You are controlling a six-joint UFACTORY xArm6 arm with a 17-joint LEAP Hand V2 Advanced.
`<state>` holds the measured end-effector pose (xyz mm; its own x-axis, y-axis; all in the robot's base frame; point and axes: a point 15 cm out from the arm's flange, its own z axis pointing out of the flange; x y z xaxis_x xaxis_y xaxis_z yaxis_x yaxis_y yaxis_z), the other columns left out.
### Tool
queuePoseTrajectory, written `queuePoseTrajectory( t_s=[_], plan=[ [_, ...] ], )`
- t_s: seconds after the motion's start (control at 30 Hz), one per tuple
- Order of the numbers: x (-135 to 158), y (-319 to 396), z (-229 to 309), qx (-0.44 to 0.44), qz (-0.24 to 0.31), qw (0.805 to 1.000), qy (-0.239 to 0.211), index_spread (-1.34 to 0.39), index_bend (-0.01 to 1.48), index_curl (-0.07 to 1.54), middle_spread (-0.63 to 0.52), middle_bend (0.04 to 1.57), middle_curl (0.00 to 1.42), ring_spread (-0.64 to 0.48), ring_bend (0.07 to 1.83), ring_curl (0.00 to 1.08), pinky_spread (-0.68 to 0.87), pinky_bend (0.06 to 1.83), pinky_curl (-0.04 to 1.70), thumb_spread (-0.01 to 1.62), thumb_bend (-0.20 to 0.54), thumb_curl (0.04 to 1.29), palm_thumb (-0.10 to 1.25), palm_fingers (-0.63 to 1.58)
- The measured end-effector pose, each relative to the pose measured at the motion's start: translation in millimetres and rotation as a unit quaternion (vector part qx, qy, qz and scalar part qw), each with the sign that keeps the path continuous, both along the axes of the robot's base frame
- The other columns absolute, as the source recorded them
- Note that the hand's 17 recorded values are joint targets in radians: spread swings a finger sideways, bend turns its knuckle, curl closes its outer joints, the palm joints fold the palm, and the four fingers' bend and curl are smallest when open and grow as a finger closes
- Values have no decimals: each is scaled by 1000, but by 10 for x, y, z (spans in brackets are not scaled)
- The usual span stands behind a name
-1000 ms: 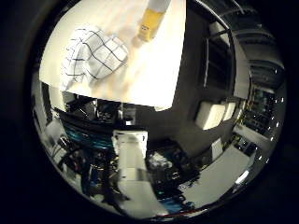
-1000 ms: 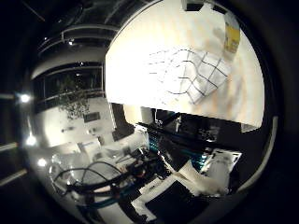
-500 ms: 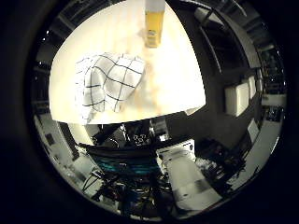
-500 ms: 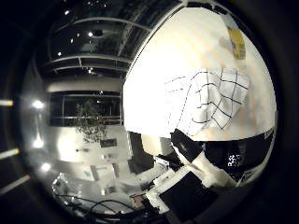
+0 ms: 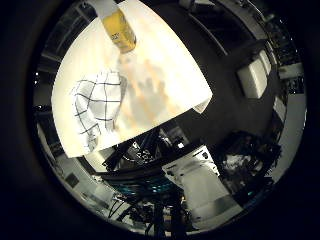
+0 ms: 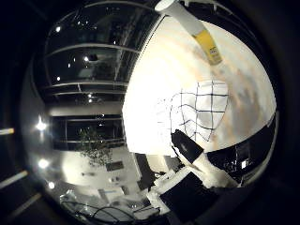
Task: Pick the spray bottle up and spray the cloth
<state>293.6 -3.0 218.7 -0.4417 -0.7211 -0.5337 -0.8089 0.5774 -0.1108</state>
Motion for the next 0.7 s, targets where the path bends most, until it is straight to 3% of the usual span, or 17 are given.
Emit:
queuePoseTrajectory(
  t_s=[0.4, 0.7],
  plan=[
    [-244, -687, -182, -3, -98, 995, -18, -89, 134, 210, 274, 191, 311, 319, 384, 263, 466, 538, 322, 963, -34, 306, 493, -36],
    [-207, -741, -184, 1, -101, 994, -42, -89, 135, 206, 283, 190, 304, 320, 384, 261, 469, 543, 315, 950, -30, 306, 479, -36]
  ],
)
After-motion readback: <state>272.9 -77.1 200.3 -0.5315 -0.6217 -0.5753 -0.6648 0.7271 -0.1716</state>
